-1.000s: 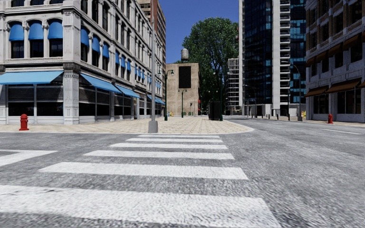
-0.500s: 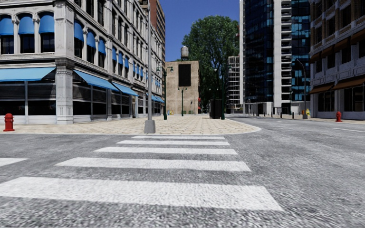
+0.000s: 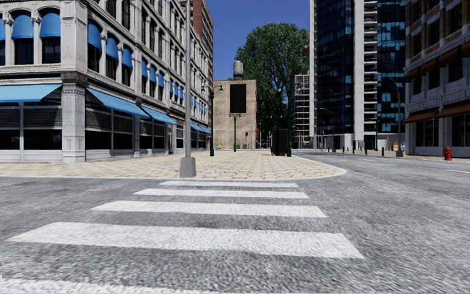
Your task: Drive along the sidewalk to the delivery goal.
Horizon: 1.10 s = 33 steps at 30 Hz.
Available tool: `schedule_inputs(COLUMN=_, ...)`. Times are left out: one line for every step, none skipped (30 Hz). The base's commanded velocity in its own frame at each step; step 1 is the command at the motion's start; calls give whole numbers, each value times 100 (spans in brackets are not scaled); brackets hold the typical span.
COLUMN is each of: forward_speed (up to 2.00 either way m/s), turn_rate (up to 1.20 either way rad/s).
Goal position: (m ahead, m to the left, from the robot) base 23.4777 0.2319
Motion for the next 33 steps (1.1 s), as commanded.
schedule_inputs(forward_speed=155, turn_rate=0)
schedule_inputs(forward_speed=155, turn_rate=0)
schedule_inputs(forward_speed=155, turn_rate=0)
schedule_inputs(forward_speed=155, turn_rate=0)
schedule_inputs(forward_speed=155, turn_rate=0)
schedule_inputs(forward_speed=155, turn_rate=0)
schedule_inputs(forward_speed=155, turn_rate=0)
schedule_inputs(forward_speed=155, turn_rate=0)
schedule_inputs(forward_speed=155, turn_rate=0)
schedule_inputs(forward_speed=155, turn_rate=0)
schedule_inputs(forward_speed=155, turn_rate=0)
schedule_inputs(forward_speed=155, turn_rate=0)
schedule_inputs(forward_speed=155, turn_rate=0)
schedule_inputs(forward_speed=155, turn_rate=0)
schedule_inputs(forward_speed=155, turn_rate=0)
schedule_inputs(forward_speed=155, turn_rate=0)
schedule_inputs(forward_speed=155, turn_rate=0)
schedule_inputs(forward_speed=155, turn_rate=0)
schedule_inputs(forward_speed=155, turn_rate=0)
schedule_inputs(forward_speed=155, turn_rate=0)
schedule_inputs(forward_speed=155, turn_rate=0)
schedule_inputs(forward_speed=155, turn_rate=0)
schedule_inputs(forward_speed=155, turn_rate=0)
schedule_inputs(forward_speed=155, turn_rate=0)
schedule_inputs(forward_speed=155, turn_rate=0)
schedule_inputs(forward_speed=155, turn_rate=0)
schedule_inputs(forward_speed=155, turn_rate=-45)
schedule_inputs(forward_speed=155, turn_rate=-61)
schedule_inputs(forward_speed=155, turn_rate=-74)
schedule_inputs(forward_speed=155, turn_rate=-78)
schedule_inputs(forward_speed=155, turn_rate=-79)
schedule_inputs(forward_speed=155, turn_rate=-79)
schedule_inputs(forward_speed=155, turn_rate=-73)
